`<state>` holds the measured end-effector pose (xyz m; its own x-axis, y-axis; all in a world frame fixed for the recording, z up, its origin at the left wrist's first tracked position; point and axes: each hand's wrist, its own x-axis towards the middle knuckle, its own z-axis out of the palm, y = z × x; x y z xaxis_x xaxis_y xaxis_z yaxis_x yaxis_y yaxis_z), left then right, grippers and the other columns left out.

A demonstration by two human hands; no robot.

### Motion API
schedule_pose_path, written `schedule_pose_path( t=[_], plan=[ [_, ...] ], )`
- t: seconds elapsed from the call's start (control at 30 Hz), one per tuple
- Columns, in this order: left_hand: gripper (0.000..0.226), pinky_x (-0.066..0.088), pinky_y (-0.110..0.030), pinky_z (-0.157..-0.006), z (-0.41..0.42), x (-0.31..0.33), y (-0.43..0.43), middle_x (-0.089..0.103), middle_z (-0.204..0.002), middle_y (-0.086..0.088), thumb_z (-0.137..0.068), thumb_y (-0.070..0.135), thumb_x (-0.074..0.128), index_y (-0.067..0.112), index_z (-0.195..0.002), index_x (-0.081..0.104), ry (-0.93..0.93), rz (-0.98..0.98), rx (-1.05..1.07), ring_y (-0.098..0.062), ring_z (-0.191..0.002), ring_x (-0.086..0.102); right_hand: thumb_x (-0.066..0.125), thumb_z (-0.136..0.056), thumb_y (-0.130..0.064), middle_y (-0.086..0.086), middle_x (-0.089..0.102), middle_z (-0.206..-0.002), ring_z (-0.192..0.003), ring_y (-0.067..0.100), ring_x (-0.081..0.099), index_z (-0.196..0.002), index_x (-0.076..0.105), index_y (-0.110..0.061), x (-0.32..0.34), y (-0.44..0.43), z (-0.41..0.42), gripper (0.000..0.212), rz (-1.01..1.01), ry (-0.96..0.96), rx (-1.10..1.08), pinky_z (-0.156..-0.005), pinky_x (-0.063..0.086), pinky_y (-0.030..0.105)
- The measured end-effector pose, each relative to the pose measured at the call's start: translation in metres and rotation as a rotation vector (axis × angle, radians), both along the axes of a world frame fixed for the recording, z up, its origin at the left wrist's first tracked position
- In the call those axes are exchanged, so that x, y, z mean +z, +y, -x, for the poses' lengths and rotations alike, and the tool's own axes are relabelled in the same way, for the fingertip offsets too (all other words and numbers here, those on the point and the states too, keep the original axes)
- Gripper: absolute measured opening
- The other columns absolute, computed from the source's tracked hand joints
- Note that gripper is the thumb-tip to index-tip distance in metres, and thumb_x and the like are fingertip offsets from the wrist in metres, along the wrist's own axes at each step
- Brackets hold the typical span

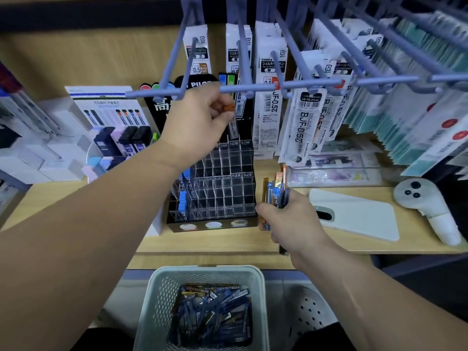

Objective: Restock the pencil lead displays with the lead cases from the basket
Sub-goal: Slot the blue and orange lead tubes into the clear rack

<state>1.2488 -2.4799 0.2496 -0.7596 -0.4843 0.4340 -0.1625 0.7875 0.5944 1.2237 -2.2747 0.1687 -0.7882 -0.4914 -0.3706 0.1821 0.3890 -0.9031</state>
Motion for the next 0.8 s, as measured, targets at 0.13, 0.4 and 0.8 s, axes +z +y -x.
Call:
schedule_pose_path(
  t=[0.13,0.4,0.8],
  plan=[
    [0.010,0.048,-0.008,-0.072,-0.003,-0.009,-0.003,0.059,-0.077,0.015,-0.089,0.010,0.071,0.011,-0.099,0.071,-0.011,0.088,-0.035,0.008,-0.068,0.057,0.066,-0.089,-0.015,0.007,0.067,-0.065,-0.036,0.002,0.045,-0.092,0.063,-0.014,0.002,-0.001,0.000,0.005,0.008,0.007,-0.002,-0.050,0.037,0.027],
    [0.012,0.051,-0.036,-0.070,0.005,-0.030,-0.001,0.053,-0.078,0.004,-0.085,0.016,0.071,0.015,-0.096,0.075,-0.027,0.333,0.064,-0.020,-0.073,0.055,0.067,-0.089,-0.009,0.002,0.063,-0.064,-0.064,0.021,0.058,-0.090,0.059,-0.012,0.013,-0.002,-0.004,0.009,0.174,-0.145,0.045,-0.051,0.036,0.029],
    [0.017,0.040,-0.025,-0.047,-0.078,-0.021,0.059,0.068,-0.071,-0.001,-0.092,0.036,0.067,0.023,-0.081,0.068,-0.257,-0.644,0.002,-0.011,-0.051,0.052,0.069,-0.090,-0.009,-0.001,0.061,-0.069,-0.064,0.014,0.061,-0.096,0.060,-0.012,0.030,-0.002,-0.015,0.012,0.236,-0.211,0.378,-0.047,0.038,0.023]
  ],
)
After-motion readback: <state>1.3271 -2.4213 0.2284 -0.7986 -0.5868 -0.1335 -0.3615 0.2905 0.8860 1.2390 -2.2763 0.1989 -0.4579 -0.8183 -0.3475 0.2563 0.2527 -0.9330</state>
